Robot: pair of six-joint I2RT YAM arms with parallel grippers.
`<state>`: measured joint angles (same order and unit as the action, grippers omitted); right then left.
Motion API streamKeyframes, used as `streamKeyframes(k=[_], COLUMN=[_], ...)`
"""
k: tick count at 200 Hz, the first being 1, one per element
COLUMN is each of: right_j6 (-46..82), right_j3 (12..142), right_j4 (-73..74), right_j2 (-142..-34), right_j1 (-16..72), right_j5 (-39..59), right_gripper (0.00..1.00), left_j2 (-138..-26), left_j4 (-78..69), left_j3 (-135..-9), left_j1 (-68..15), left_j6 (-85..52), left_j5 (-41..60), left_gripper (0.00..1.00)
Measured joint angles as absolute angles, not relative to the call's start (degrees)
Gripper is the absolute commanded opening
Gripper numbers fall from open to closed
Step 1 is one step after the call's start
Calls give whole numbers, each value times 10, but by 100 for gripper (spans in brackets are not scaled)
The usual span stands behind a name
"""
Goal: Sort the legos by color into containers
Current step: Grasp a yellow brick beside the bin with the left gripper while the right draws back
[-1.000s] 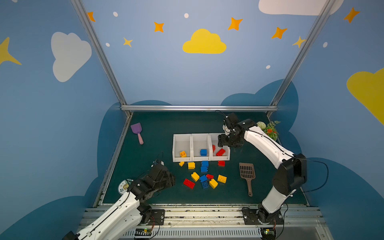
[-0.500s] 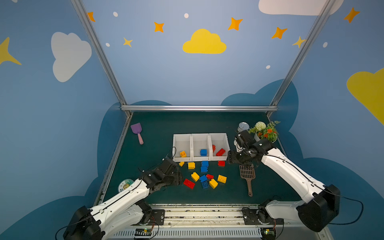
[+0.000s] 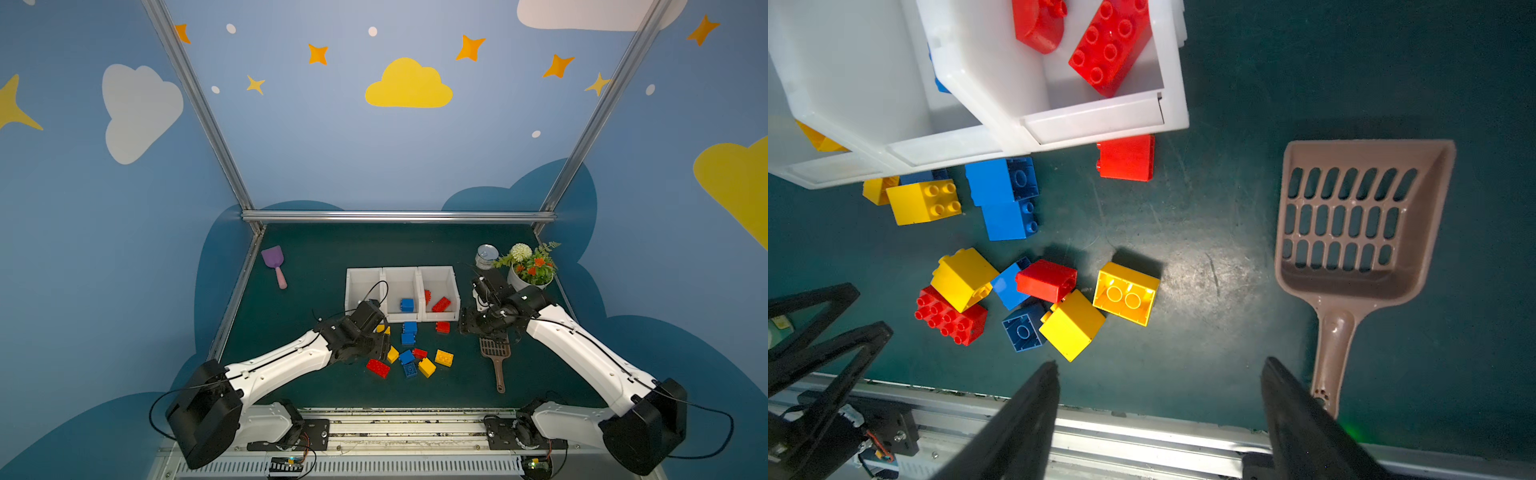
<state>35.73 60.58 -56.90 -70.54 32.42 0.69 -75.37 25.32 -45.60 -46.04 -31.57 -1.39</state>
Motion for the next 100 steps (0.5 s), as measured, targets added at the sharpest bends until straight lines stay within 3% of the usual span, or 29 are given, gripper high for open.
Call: streamKeyframes(k=[100], right_j6=[387], right_j3=[544], right_j4=[-569], right_j2=[-626], right_j1=[324], right_j5=[3], right_gripper=[76], left_j2=[-907], left_j4=[300], left_j3=[-559], left_j1=[-488], left_j6=[-203], left_j5=[-9], left_gripper=[67])
